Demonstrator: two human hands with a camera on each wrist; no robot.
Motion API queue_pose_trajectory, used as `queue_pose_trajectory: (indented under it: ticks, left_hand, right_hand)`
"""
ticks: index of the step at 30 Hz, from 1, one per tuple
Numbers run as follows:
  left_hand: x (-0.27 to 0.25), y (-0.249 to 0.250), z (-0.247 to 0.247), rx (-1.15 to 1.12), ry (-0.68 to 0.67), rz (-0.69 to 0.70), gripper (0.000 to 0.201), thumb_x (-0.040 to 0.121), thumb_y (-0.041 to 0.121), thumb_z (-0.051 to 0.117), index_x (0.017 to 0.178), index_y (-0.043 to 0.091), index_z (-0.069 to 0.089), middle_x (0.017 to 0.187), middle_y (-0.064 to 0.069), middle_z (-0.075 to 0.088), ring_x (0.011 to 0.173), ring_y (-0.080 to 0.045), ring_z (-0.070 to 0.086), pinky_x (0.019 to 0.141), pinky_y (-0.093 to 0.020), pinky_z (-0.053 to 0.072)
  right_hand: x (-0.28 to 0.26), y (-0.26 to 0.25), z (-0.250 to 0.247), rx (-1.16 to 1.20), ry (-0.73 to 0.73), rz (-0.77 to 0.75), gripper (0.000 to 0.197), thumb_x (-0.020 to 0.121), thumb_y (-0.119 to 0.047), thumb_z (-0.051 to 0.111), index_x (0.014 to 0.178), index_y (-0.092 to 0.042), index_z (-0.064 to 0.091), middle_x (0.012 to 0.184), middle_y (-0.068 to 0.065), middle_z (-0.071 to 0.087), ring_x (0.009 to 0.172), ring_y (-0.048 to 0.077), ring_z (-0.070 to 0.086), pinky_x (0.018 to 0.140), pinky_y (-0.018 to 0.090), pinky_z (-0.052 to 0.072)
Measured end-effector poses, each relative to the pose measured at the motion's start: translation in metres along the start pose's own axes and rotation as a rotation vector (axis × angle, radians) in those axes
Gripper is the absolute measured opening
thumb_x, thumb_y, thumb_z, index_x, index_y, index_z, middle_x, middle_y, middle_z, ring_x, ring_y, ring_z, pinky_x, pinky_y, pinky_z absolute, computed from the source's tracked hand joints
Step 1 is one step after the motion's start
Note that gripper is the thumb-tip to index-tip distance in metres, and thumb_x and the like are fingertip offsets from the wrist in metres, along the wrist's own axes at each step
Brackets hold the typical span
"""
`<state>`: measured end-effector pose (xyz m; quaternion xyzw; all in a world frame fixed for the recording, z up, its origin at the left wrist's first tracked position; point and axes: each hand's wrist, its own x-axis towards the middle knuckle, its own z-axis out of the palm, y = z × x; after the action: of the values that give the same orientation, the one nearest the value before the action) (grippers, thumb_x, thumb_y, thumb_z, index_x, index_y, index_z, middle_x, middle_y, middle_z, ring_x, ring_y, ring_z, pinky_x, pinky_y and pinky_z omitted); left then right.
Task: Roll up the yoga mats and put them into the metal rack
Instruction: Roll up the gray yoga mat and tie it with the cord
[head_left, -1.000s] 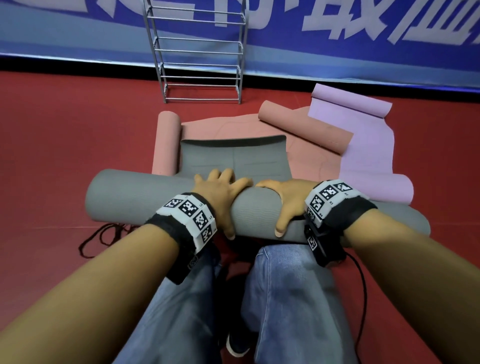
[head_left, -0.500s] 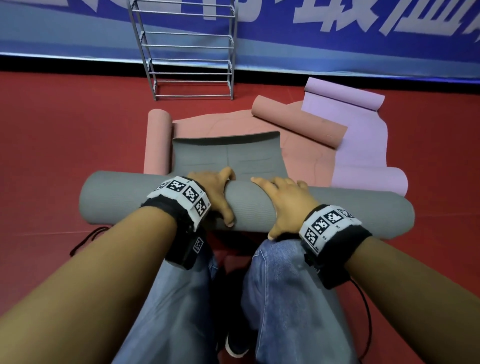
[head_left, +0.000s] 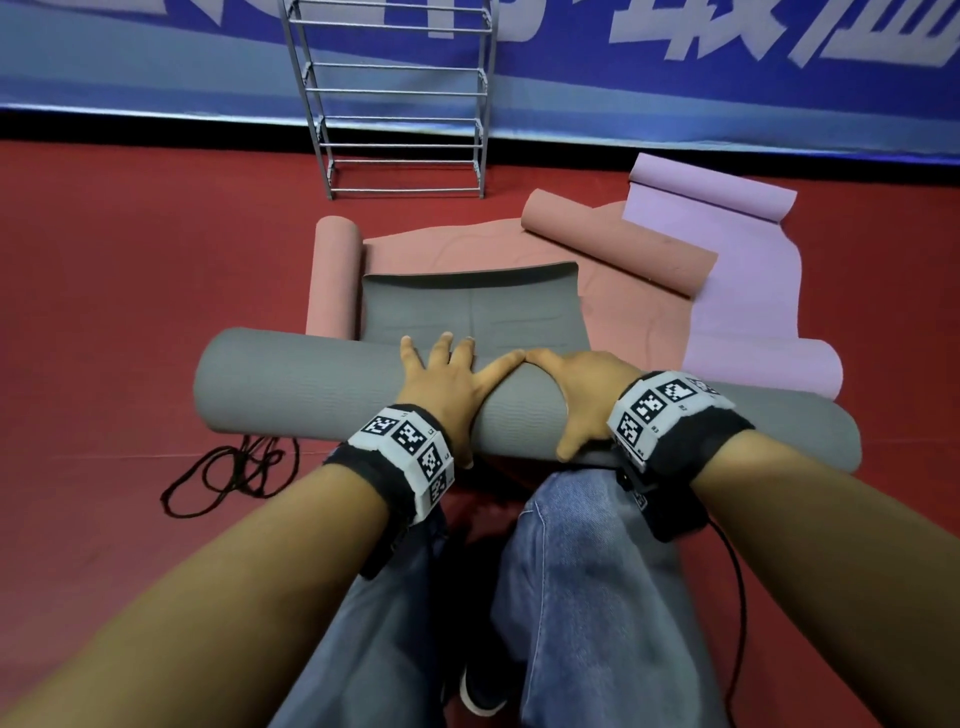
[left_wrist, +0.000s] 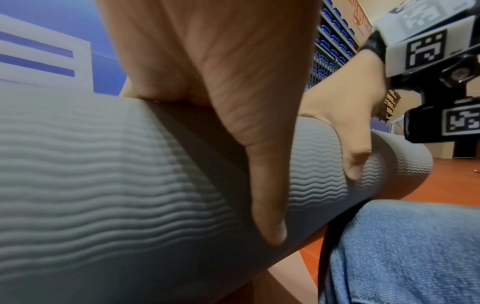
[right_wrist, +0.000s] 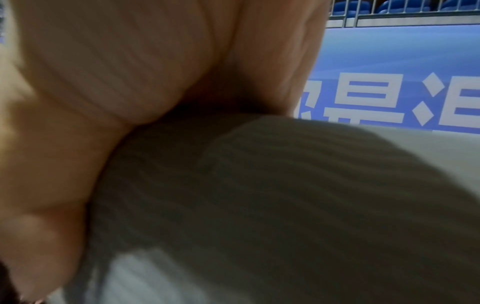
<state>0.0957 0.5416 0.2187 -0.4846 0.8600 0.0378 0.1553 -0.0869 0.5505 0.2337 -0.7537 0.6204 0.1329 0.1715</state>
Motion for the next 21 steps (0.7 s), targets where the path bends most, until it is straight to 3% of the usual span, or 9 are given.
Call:
queue_pose_trajectory:
  ticks: [5, 12, 15, 17, 21]
  left_hand:
    - [0.002, 0.006, -0.001, -0.031, 0.025, 0.031, 0.132, 0.058, 0.047, 0.087, 0.149, 0.044, -0.009, 0.157, -0.016, 0.016, 0.146, -0.036, 0.011, 0.108, -0.071, 0.007]
    - [-0.002, 0.008, -0.010, -0.108, 0.063, 0.130, 0.123, 0.056, 0.053, 0.083, 0.149, 0.044, 0.003, 0.136, -0.006, 0.041, 0.129, -0.030, 0.035, 0.108, -0.071, 0.009]
    - [-0.008, 0.003, -0.012, -0.090, 0.072, 0.161, 0.115, 0.056, 0.055, 0.080, 0.145, 0.045, 0.008, 0.129, -0.003, 0.048, 0.120, -0.030, 0.042, 0.109, -0.065, 0.024]
    - [-0.012, 0.000, -0.017, -0.082, 0.079, 0.165, 0.107, 0.055, 0.054, 0.079, 0.140, 0.045, 0.014, 0.121, -0.002, 0.054, 0.111, -0.030, 0.048, 0.099, -0.053, 0.038]
    - [-0.012, -0.006, -0.030, -0.078, 0.043, 0.159, 0.093, 0.053, 0.054, 0.081, 0.130, 0.038, 0.031, 0.102, -0.001, 0.061, 0.098, -0.029, 0.056, 0.082, -0.041, 0.048]
  right_hand:
    - [-0.007, 0.007, -0.003, 0.000, -0.020, 0.014, 0.118, 0.045, -0.040, 0.088, 0.143, -0.039, 0.022, 0.102, 0.007, 0.064, 0.090, 0.027, 0.062, 0.078, 0.041, 0.057]
    - [-0.027, 0.014, -0.014, -0.010, -0.053, -0.008, 0.107, 0.049, -0.037, 0.088, 0.139, -0.038, 0.031, 0.096, 0.003, 0.064, 0.085, 0.025, 0.063, 0.076, 0.039, 0.057]
    - [-0.030, 0.013, -0.018, -0.032, -0.061, -0.035, 0.104, 0.047, -0.039, 0.089, 0.136, -0.037, 0.035, 0.096, 0.002, 0.066, 0.086, 0.023, 0.064, 0.076, 0.037, 0.056]
    - [-0.030, 0.010, -0.022, -0.028, -0.061, -0.065, 0.103, 0.046, -0.040, 0.090, 0.136, -0.037, 0.038, 0.095, 0.000, 0.066, 0.087, 0.022, 0.063, 0.077, 0.037, 0.056]
    - [-0.022, 0.008, -0.031, 0.023, -0.132, -0.072, 0.109, 0.048, -0.038, 0.092, 0.141, -0.038, 0.034, 0.104, -0.004, 0.063, 0.096, 0.020, 0.060, 0.087, 0.036, 0.052]
